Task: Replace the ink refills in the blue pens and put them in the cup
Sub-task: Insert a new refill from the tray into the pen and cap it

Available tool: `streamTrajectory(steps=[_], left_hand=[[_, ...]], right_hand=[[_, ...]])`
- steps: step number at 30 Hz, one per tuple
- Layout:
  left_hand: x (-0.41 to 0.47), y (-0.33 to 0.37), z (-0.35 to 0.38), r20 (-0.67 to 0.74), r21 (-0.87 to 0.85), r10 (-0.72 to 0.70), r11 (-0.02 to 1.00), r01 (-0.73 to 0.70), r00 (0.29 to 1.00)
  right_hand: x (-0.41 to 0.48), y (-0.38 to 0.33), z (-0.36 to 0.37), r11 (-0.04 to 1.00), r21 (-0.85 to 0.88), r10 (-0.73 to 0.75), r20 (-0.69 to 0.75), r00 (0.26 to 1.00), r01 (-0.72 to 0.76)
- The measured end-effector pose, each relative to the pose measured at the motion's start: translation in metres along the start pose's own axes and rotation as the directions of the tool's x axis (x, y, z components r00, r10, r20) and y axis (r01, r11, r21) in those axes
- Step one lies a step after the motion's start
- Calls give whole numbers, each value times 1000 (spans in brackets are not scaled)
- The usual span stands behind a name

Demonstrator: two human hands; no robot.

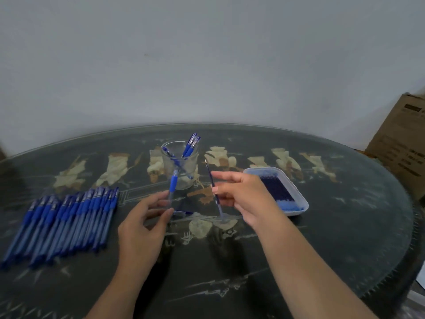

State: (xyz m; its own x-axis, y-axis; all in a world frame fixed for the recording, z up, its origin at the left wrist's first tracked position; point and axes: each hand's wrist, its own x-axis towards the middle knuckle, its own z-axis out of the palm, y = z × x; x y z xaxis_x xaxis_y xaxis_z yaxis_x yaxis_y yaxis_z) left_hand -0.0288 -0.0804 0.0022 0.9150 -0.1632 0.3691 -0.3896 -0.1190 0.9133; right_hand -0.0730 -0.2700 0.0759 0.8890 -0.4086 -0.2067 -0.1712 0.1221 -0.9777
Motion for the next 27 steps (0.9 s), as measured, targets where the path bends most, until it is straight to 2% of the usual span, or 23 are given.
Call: streamTrajectory(steps=[3,6,9,13,21,27], left_hand=[[-2,1,1,23,41,44,998,-45,999],[-6,4,1,49,68,88,994,-91,995],[-7,-1,0,78,118,147,981,-156,986],[-5,-5,-1,90,179,235,952,-248,968],[-3,-9,0,108,239,294,919,-312,950],[-3,-11,1,131,246,314,909,-338,940]], right_hand=[[-13,11,11,988,152,26,82,996,-39],[-20,19,16,954,295,29,96,995,-57],[-20,21,18,910,412,20,72,997,-48],[-16,20,15,830,557,-9,-38,999,29],[-15,18,4,719,681,-19,-183,983,140],[-13,22,6,724,673,-17,-200,980,150]])
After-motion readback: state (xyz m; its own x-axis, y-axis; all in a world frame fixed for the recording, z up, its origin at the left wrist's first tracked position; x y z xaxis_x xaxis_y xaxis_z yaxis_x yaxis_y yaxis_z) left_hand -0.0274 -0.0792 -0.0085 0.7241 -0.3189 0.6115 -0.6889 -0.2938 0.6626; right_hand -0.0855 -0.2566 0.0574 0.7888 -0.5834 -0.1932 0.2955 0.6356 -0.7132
